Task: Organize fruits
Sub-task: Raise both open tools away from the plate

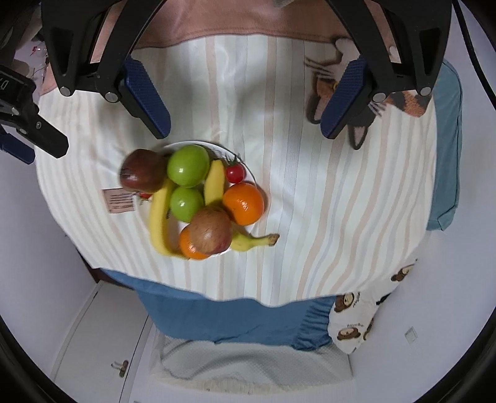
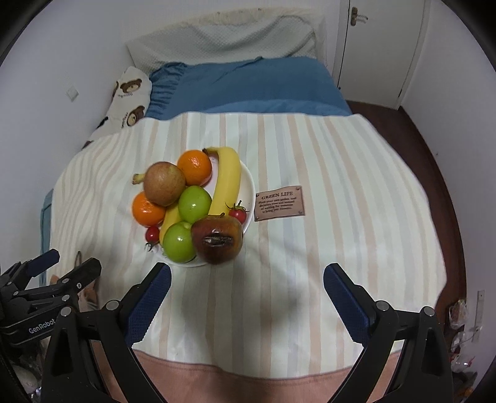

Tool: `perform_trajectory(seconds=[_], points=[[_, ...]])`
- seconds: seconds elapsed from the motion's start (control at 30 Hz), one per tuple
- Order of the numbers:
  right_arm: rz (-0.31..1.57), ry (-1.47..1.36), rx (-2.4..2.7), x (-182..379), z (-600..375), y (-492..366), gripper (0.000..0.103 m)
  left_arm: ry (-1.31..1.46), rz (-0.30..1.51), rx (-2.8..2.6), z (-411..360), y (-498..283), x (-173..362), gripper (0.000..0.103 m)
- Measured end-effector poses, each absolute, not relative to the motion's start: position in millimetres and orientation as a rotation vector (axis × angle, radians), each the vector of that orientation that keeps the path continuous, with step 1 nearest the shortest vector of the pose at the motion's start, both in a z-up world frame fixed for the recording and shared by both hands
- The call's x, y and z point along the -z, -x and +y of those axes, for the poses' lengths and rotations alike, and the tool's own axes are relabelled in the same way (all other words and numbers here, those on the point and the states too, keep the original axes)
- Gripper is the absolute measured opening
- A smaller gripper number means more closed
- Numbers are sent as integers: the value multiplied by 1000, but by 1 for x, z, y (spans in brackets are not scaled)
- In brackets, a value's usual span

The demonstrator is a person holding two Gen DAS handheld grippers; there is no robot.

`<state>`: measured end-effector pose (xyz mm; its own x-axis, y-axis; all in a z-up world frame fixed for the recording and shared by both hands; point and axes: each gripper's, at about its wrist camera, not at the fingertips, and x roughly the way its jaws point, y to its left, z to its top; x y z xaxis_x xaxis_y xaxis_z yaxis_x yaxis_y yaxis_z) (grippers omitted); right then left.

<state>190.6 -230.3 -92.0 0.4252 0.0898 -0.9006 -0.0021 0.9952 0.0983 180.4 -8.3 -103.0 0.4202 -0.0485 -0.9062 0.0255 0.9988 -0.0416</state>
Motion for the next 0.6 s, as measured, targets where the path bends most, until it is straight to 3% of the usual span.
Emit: perform_trajectory(seconds=[0.6], points=[[865, -67, -85, -74, -231, -48, 103, 11, 908, 41, -19, -58, -45, 99]])
